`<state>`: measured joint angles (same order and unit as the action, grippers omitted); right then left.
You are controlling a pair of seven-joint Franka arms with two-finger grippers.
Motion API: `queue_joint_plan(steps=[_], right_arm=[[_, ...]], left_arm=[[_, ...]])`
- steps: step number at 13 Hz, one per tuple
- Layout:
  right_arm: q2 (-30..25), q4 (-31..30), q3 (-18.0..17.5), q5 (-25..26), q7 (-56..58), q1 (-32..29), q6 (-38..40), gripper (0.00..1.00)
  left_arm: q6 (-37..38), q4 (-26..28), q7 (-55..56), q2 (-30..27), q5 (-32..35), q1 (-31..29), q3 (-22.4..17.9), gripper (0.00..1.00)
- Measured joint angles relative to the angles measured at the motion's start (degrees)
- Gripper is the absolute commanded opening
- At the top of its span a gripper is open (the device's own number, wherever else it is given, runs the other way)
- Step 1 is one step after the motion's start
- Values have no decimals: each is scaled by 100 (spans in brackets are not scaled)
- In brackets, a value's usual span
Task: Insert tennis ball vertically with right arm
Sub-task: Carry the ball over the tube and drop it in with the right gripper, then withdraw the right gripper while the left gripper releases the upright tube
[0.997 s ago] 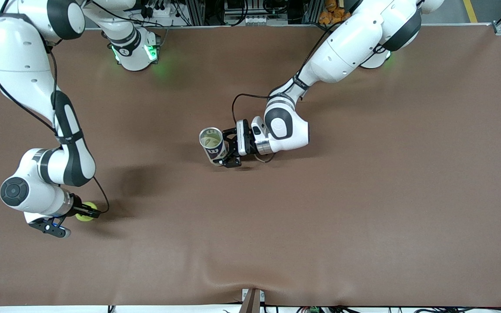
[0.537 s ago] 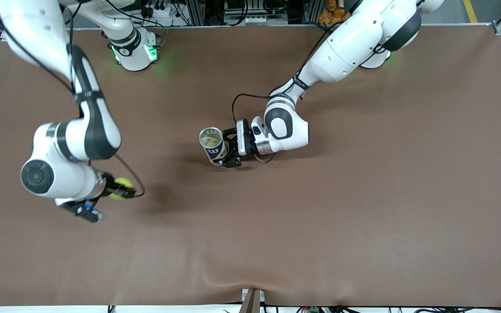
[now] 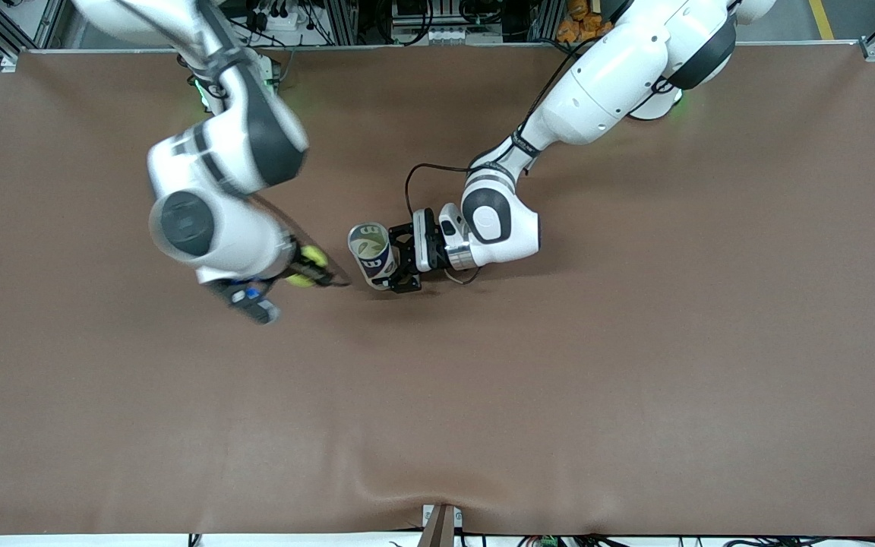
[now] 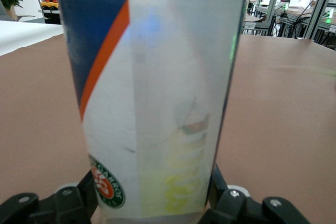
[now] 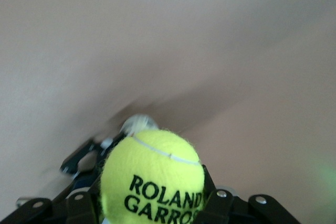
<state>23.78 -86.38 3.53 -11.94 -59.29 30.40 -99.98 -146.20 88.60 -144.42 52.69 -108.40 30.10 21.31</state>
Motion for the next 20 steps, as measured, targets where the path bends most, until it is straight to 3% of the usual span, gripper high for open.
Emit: queue_joint_plan(steps=[6, 9, 10, 11, 12, 17, 20], right_arm=[[7, 38, 6, 0, -1142, 605, -1, 55], [51, 23, 9, 4, -1237, 689, -1, 62], [76, 14, 9, 5, -1243, 696, 0, 74], [99, 6, 10, 5, -1244, 697, 5, 95], [118, -7, 10, 5, -1244, 700, 12, 100], [161, -14, 10, 5, -1396, 717, 16, 100], [160, 1, 33, 52, -1422, 718, 58, 100]], left_arm=[[0, 0, 0, 0, 0, 0, 0, 81], [0, 0, 0, 0, 0, 0, 0, 82], [0, 0, 0, 0, 0, 0, 0, 82], [0, 0, 0, 0, 0, 0, 0, 82], [0, 0, 0, 0, 0, 0, 0, 82], [-3, 11, 0, 1, -1, 0, -2, 84], [-5, 16, 0, 1, -1, 1, -2, 96]])
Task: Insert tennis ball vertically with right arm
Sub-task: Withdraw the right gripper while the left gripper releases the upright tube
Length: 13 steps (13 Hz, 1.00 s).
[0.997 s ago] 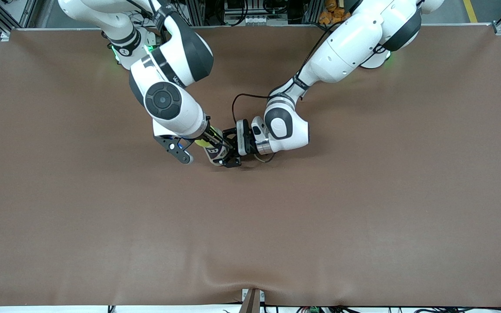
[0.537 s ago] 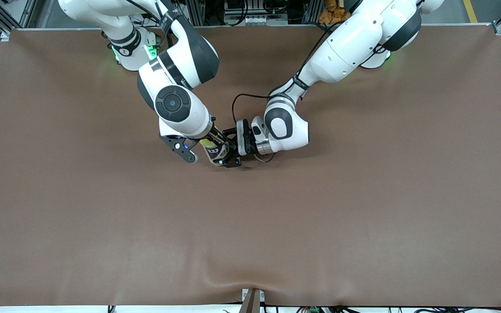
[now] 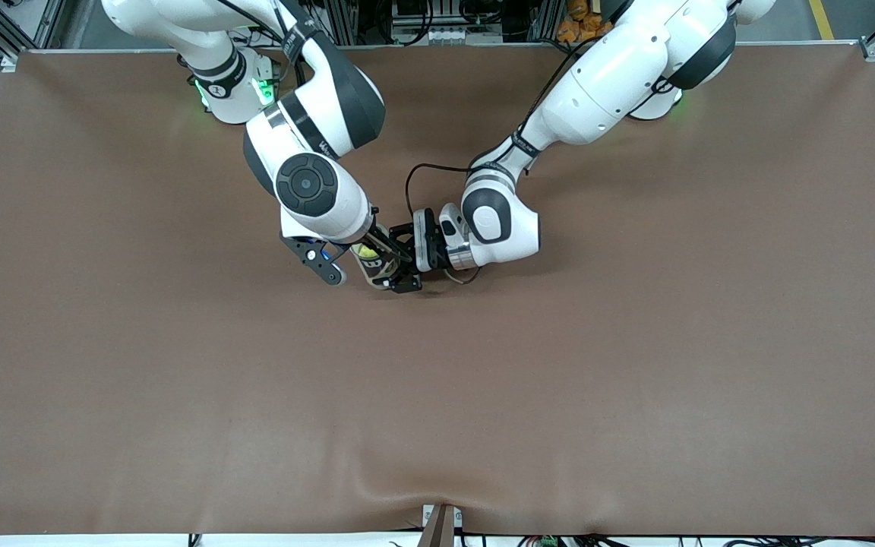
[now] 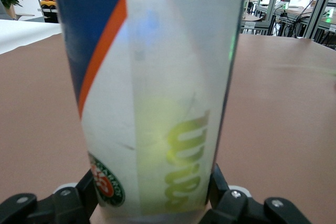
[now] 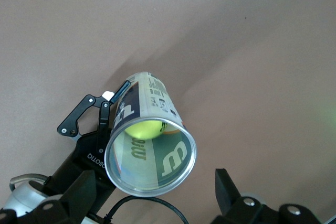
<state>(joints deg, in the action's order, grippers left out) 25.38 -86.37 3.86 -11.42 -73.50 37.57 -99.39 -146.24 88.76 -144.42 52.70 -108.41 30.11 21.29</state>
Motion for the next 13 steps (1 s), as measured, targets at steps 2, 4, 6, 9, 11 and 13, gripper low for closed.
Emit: queue_joint_plan(steps=[2, 4, 6, 9, 11, 13], right_arm=[[-18, 47, 60, 263, 24, -3, 172, 100], [-89, 52, 109, 540, 208, -38, 268, 100], [-169, 69, 149, 601, 702, -243, 396, 100], [-365, 93, 181, 603, 1817, -884, 640, 100], [-478, 94, 189, 601, 2544, -1300, 711, 100], [-559, 93, 193, 602, 3137, -1592, 843, 100]], left_arm=[[-55, 18, 0, 1, 0, -3, -2, 100], [-95, 26, 0, 0, 0, -20, -11, 100], [-98, 63, 0, 0, 0, -35, -20, 100], [-103, 191, 0, -68, 0, -84, -21, 100], [-103, 403, 0, -243, 0, -157, -18, 100], [-103, 716, 0, -524, 0, -264, -11, 100]])
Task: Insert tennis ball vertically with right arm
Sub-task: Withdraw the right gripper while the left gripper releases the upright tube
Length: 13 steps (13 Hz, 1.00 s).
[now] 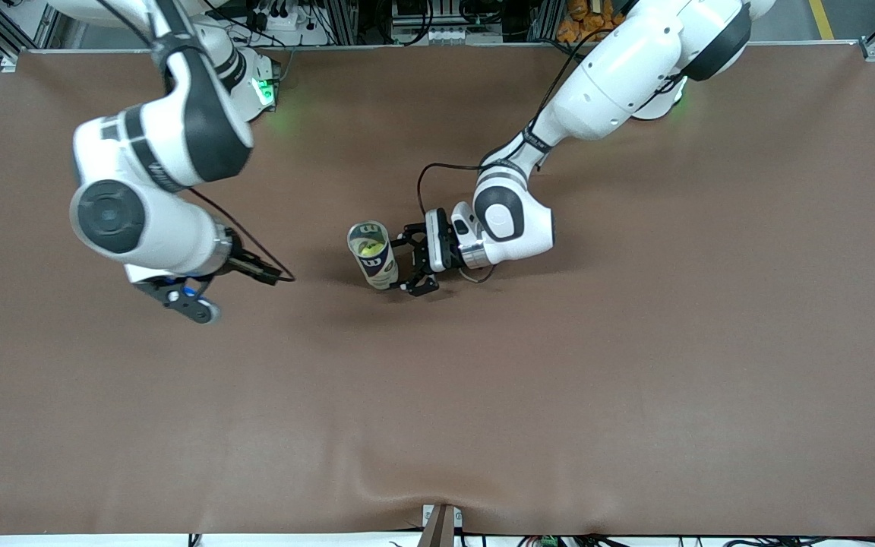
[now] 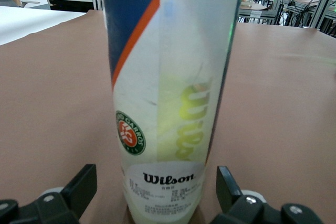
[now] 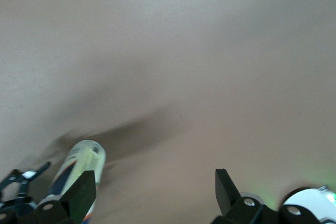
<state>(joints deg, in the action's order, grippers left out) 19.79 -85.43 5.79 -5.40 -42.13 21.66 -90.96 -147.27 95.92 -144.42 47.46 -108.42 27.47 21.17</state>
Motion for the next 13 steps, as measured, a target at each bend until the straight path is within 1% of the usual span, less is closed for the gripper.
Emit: queue_joint_plan(steps=[3, 7, 9, 11, 13], right_arm=[[-226, -167, 6, 1, 901, -496, 54, 100], [-851, -801, 7, 0, 1926, -1031, -7, 100], [-1099, -1107, 8, -1, 2337, -1292, -144, 100], [-1224, -1261, 9, -3, 2813, -1612, -179, 100], [-1328, -1391, 10, -3, 3391, -1972, -180, 100]], left_arm=[[0, 481, 0, -449, 0, -172, 7, 100], [6, 1024, 0, -924, 0, -429, 11, 100], [19, 1156, 0, -1052, 55, -580, 11, 100], [102, 1194, 116, -1079, 400, -735, 10, 100], [374, 1215, 343, -1079, 965, -982, 8, 100]])
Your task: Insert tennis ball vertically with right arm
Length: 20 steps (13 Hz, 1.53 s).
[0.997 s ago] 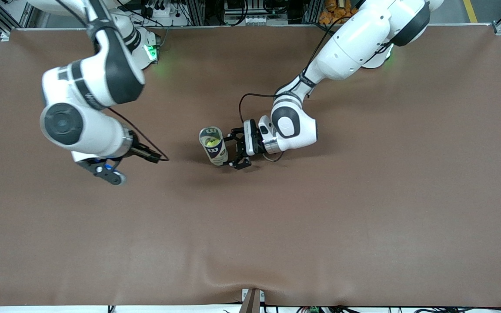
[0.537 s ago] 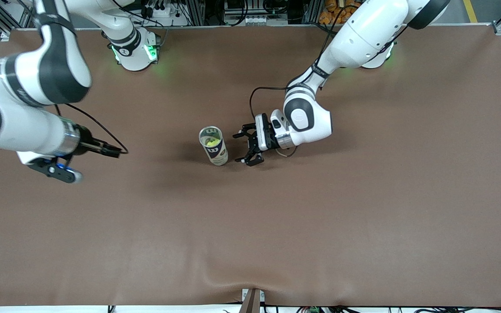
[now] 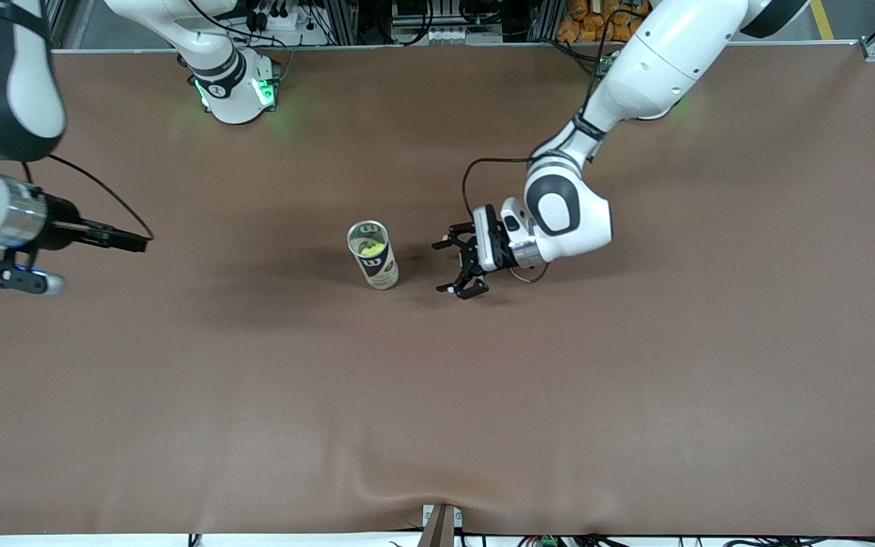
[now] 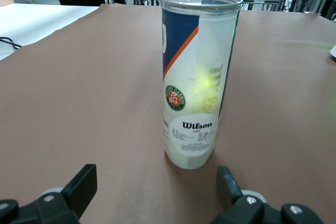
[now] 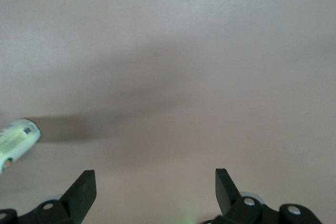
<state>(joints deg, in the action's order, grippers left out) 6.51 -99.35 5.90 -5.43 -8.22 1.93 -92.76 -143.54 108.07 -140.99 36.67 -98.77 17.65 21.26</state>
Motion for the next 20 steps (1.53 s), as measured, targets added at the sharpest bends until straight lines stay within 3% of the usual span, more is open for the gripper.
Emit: queue_joint_plan(steps=[5, 9, 11, 15, 20], right_arm=[[-581, -535, 0, -2, 1120, -579, -109, 100], [-1350, -1308, -93, 1, 1340, -603, -723, 100], [-1479, -1303, -154, 36, 1334, -581, -756, 100], [-1438, -621, -234, 261, 693, -506, -74, 100], [-750, 917, -251, 280, 542, -438, 760, 100]], left_arm=[[864, 8, 802, 0, 1901, -881, -6, 100], [1650, -32, 1526, -74, 3565, -1725, -4, 100], [1885, -55, 1986, -228, 4265, -1986, -2, 100], [2398, -81, 3503, -810, 5751, -2323, -7, 100], [3264, -277, 5447, -1119, 7133, -2768, -45, 100]])
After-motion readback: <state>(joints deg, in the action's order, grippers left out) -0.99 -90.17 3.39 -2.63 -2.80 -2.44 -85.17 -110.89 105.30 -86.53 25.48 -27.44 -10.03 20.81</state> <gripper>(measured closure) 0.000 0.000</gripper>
